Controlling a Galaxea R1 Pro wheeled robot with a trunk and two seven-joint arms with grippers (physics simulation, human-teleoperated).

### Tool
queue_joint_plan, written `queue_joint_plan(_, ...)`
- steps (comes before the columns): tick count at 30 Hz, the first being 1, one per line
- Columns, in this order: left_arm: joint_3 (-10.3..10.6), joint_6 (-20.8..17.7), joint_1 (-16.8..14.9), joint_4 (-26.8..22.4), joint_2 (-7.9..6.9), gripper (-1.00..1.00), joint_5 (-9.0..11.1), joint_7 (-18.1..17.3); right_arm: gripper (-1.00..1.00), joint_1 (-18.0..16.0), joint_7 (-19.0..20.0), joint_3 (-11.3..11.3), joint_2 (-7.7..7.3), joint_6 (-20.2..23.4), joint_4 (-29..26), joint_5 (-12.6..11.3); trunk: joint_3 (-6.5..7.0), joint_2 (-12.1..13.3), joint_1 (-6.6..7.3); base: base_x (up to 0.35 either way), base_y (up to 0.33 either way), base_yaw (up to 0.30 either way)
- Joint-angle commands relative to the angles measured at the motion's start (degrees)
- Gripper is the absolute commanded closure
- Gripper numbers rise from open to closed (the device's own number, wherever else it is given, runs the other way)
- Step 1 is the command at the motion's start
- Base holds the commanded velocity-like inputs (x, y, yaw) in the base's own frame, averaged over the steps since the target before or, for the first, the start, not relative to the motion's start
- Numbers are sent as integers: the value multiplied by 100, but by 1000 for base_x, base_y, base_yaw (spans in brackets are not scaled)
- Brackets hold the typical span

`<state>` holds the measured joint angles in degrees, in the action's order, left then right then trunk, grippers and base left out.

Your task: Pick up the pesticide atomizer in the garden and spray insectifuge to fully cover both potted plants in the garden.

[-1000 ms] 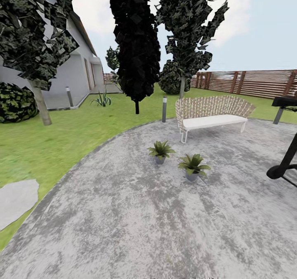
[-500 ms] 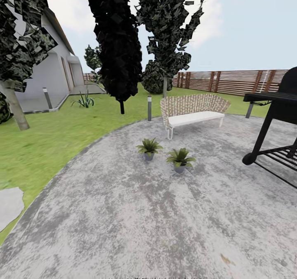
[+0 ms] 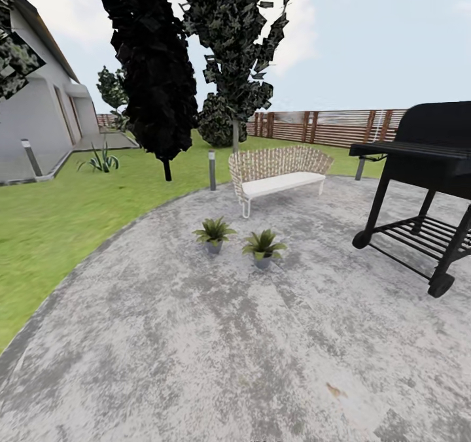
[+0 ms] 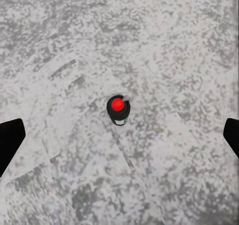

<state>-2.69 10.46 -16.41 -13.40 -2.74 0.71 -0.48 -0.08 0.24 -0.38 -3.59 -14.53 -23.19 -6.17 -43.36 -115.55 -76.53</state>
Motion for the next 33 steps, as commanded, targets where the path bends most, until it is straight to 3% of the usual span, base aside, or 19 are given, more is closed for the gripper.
queue_joint_plan(1,-21,18,-2,4,1,-100,8,-5,-100,-1,1,11,-1,-15,-2,-59,-8,-2,1,0,115,-262)
queue_joint_plan(11,-21,18,-2,4,1,-100,8,-5,-100,-1,-6,11,-1,-15,-2,-59,-41,-2,1,0,220,-230)
queue_joint_plan(33,-13,20,-2,4,13,-100,-17,-5,-100,-1,-13,4,-1,-15,-2,-58,-44,-2,1,-68,36,-7)
